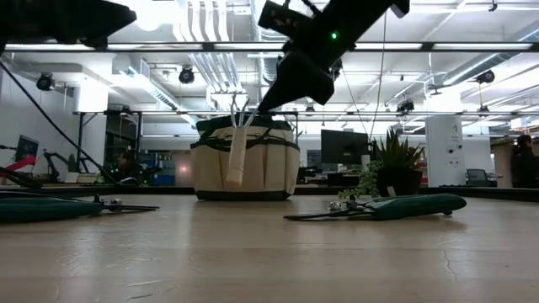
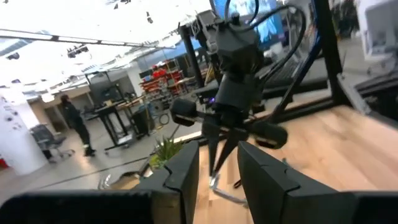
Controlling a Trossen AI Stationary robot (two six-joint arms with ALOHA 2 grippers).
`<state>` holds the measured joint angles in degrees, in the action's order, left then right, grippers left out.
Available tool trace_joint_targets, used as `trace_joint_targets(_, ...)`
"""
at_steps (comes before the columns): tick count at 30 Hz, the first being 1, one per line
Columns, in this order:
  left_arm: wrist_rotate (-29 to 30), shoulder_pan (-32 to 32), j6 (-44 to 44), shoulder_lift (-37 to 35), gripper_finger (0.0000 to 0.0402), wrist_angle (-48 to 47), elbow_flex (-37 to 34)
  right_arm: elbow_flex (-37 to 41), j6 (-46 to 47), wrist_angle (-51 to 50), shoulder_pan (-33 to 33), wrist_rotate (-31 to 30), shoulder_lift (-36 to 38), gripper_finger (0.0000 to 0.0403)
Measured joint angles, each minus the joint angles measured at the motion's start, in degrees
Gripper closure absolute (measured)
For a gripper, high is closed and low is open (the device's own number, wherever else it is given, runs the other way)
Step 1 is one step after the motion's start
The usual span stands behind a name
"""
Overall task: Pick & Place Garden tools in Gardening bag
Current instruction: Put the hand rake into the gardening bag
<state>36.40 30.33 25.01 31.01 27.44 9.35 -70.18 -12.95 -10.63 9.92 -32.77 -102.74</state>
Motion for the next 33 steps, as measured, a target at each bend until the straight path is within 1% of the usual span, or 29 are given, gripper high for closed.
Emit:
trace_joint_targets(4,0.4,0.0,0.6,6.6,0.0287,0.0,3.7,-0.7,-1.3,0.6,1.4,-1.9,0.0,0.0395)
trace_joint_targets(9,3.3,-0.1,3.3,15.5,0.0287,-0.4,8.1,-1.8,-3.1,1.8,2.7,-2.0,0.0,0.0395)
trace_joint_targets(13,4.4,-0.3,3.5,21.1,0.0287,0.8,12.5,-2.7,-4.5,2.5,3.5,-2.4,0.0,0.0395)
trace_joint_targets(16,4.9,-0.5,3.8,25.5,0.0287,-0.3,15.4,-3.3,-6.3,2.7,3.9,-3.6,0.0,0.0395)
trace_joint_targets(20,5.1,-0.9,6.7,29.8,0.0286,0.5,19.3,-3.8,-7.2,3.0,4.3,-3.6,0.0,0.0395)
trace_joint_targets(24,5.9,-1.4,7.4,33.8,0.0286,-0.2,21.7,-4.0,-8.4,3.3,4.7,-4.0,0.0,0.0395)
trace_joint_targets(26,7.4,-1.8,7.4,35.4,0.0286,0.0,22.4,-4.1,-8.9,3.7,5.1,-4.9,0.0,0.0395)
trace_joint_targets(33,7.5,-2.7,6.7,39.8,0.0286,0.1,24.1,-4.1,-10.0,4.2,5.8,-5.0,0.0,0.0395)
